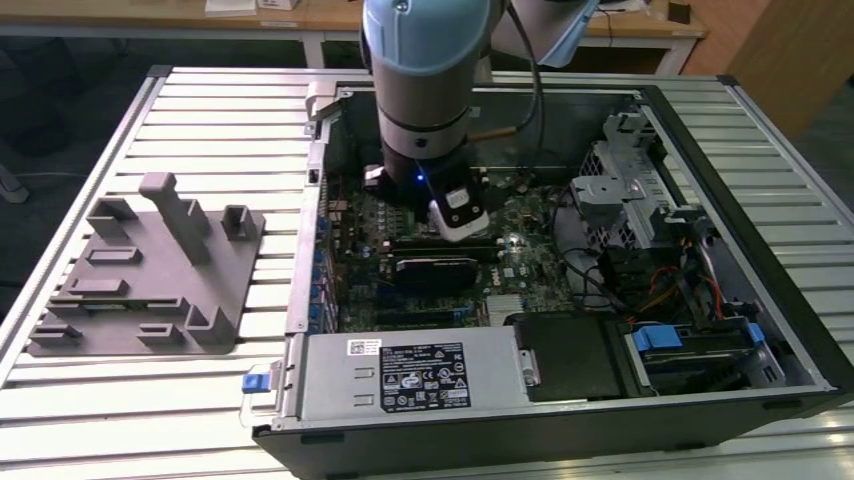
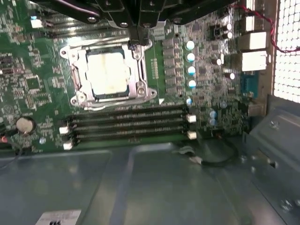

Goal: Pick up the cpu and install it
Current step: 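Install the second cpu locking lever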

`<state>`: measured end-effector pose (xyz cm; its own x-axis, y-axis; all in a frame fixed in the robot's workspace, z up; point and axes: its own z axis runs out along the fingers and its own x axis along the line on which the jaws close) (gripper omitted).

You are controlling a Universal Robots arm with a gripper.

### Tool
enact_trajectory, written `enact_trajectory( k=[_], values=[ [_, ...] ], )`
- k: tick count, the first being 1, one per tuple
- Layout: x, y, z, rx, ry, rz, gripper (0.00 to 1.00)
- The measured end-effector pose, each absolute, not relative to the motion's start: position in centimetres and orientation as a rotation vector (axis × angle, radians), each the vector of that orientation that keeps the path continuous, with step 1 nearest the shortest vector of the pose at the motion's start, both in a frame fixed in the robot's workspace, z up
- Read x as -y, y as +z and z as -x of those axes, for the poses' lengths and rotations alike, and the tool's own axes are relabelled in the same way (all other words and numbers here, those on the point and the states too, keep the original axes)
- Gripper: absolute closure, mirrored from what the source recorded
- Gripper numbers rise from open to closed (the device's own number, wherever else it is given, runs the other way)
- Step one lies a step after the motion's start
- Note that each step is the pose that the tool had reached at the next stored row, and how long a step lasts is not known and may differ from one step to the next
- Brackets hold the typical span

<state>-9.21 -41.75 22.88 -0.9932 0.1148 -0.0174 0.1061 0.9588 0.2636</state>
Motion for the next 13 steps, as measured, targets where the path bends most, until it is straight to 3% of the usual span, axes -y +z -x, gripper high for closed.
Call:
enact_trajectory(
  k=[3,13],
  values=[
    [41.4,22.9,9.2,-3.082,0.354,-0.172,0.89],
    [40.2,22.8,7.6,-3.086,0.294,-0.171,0.89]
  ],
)
